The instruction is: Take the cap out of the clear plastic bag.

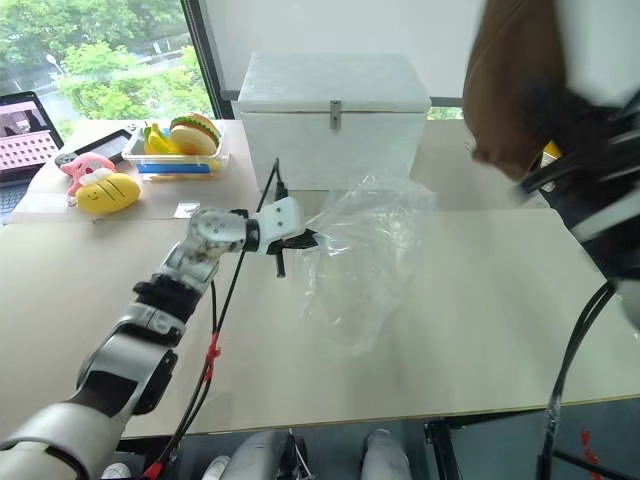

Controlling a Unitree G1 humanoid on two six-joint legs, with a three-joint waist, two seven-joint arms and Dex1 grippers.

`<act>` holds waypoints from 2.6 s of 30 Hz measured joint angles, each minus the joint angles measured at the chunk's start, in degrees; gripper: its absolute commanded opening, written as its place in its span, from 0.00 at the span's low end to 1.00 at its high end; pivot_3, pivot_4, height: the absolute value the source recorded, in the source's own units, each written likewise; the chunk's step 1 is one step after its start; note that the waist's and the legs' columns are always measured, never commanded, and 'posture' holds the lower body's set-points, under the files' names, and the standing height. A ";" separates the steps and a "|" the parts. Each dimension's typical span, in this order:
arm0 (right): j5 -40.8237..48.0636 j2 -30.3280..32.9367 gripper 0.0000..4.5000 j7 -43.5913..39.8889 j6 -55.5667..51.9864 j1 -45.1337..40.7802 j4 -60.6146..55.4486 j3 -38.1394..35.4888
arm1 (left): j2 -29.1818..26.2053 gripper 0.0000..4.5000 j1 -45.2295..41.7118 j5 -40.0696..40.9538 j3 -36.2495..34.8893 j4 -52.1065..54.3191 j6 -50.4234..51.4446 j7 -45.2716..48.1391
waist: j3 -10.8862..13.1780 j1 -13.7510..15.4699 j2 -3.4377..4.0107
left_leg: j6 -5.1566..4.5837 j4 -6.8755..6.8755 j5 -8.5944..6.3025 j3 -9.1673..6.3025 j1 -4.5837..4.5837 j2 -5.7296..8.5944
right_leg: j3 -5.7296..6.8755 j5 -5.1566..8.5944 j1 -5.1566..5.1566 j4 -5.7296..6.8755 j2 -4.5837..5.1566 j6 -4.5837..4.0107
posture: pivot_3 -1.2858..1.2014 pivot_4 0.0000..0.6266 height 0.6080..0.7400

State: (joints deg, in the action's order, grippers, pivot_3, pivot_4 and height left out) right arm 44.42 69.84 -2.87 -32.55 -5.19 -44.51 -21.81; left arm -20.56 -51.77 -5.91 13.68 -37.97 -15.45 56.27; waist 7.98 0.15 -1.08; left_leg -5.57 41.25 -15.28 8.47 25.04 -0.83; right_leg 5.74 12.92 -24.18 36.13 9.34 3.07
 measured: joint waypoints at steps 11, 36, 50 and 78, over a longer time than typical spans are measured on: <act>-53.25 1.61 0.00 -4.48 17.53 26.77 5.63 16.55 | -13.05 0.00 0.37 -18.29 2.52 -6.97 -23.51 -22.49 | -0.02 1.11 -0.10 | -0.01 0.14 -0.01 -0.03 0.08 0.07 | 0.11 0.04 0.09 -0.05 0.00 0.18 | 0.52 0.24 0.87; -65.39 -23.83 0.99 -15.55 25.63 19.12 17.87 24.62 | -12.18 1.00 14.28 -4.14 -0.40 1.03 -15.92 -11.08 | -0.06 -0.38 -0.05 | 0.01 0.12 0.00 -0.01 -0.17 0.04 | 0.05 0.09 0.20 0.06 -0.03 0.17 | 0.52 0.24 0.87; -9.95 -40.82 0.99 -26.88 0.47 18.79 0.97 -1.37 | -16.48 1.00 21.05 36.65 -13.63 21.81 33.79 10.58 | -0.04 -0.60 -0.01 | -0.03 -0.01 -0.04 -0.26 -0.73 0.01 | 0.07 0.04 0.82 -0.04 -0.03 0.09 | 0.52 0.24 0.87; -33.14 -44.11 0.99 -4.80 17.47 11.10 30.66 -2.81 | -3.36 1.00 23.03 21.67 -33.31 -1.51 12.52 -44.45 | -0.09 -0.73 0.07 | 0.70 -0.61 -0.29 0.02 -1.30 0.07 | -0.13 0.04 1.01 -0.09 0.05 -0.03 | 0.52 0.24 0.87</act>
State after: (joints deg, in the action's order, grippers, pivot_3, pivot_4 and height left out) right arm 11.28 25.72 -7.67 -15.08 5.91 -13.85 -24.63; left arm -23.92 -28.74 15.76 -19.63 -39.48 -2.92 11.82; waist 7.89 -0.59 -1.01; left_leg -4.87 40.63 -15.57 8.49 23.74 -0.76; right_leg 5.60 12.96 -23.17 36.04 9.39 3.04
